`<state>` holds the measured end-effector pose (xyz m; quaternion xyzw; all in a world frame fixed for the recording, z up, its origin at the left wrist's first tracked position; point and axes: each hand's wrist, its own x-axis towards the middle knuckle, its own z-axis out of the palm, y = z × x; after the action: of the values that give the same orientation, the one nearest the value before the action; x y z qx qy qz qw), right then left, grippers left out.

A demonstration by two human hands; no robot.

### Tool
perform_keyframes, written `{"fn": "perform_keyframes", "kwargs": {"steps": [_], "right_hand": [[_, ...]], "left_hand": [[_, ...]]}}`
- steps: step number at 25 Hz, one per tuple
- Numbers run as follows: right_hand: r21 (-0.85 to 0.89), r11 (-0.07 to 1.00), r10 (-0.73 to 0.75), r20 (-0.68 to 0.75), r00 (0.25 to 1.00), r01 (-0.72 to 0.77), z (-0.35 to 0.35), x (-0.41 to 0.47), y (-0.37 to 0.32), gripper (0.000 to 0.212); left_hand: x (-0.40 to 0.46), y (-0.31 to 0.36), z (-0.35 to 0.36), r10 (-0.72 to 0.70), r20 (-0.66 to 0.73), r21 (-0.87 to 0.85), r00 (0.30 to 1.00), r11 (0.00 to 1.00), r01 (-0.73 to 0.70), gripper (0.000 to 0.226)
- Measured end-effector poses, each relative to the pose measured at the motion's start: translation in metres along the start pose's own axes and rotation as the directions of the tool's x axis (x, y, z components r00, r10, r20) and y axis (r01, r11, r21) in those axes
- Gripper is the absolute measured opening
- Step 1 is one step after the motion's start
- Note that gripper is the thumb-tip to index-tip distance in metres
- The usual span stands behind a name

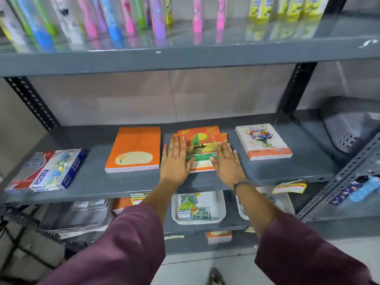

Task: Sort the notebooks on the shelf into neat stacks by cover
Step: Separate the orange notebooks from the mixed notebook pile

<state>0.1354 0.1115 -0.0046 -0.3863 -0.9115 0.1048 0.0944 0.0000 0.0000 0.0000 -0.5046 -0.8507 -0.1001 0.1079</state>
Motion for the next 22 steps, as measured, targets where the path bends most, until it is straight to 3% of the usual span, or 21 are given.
{"fn": "perform_keyframes", "kwargs": {"steps": [2, 4, 8, 11, 13, 16, 17, 19, 22], "right_hand": [[0.124, 0.991, 0.03, 0.079, 0.996, -0.04, 0.003, 0.019, 0.006, 0.06], [0.173, 0.983, 0.049, 0.065, 0.997, -0.06, 0.006, 0.035, 0.01, 0.056], [0.305, 0.939, 0.176, -0.02, 0.984, -0.162, 0.004, 0.062, 0.019, 0.048], [0.439, 0.867, 0.259, 0.01, 0.966, -0.237, 0.007, 0.075, 0.026, 0.029], [0.552, 0.769, 0.33, 0.088, 0.94, -0.322, 0.005, 0.084, 0.032, 0.025], [0.643, 0.659, 0.379, 0.165, 0.91, -0.391, 0.001, 0.093, 0.039, 0.026], [0.663, 0.642, 0.387, 0.155, 0.909, -0.386, -0.001, 0.094, 0.041, 0.025], [0.689, 0.636, 0.403, 0.089, 0.911, -0.348, -0.012, 0.096, 0.052, 0.023], [0.63, 0.697, 0.443, -0.004, 0.897, -0.341, -0.041, 0.096, 0.084, 0.033]], "left_hand": [[0.018, 0.013, 0.014, -0.132, 0.172, -0.115, 0.976, 0.982, 0.153, 0.072], [0.035, 0.024, 0.027, -0.261, 0.277, -0.18, 0.925, 0.931, 0.317, 0.07], [0.053, 0.043, 0.038, -0.456, 0.199, -0.285, 0.867, 0.82, 0.497, 0.066], [0.063, 0.052, 0.041, -0.542, 0.124, -0.322, 0.831, 0.77, 0.55, 0.064], [0.072, 0.055, 0.045, -0.622, 0.135, -0.427, 0.771, 0.666, 0.612, 0.05], [0.087, 0.057, 0.042, -0.756, 0.227, -0.597, 0.613, 0.39, 0.701, 0.028], [0.089, 0.059, 0.039, -0.765, 0.257, -0.644, 0.591, 0.321, 0.695, 0.024], [0.098, 0.072, 0.032, -0.741, 0.292, -0.723, 0.605, 0.243, 0.646, 0.024], [0.118, 0.107, 0.022, -0.668, 0.298, -0.796, 0.682, 0.22, 0.564, 0.033]]}}
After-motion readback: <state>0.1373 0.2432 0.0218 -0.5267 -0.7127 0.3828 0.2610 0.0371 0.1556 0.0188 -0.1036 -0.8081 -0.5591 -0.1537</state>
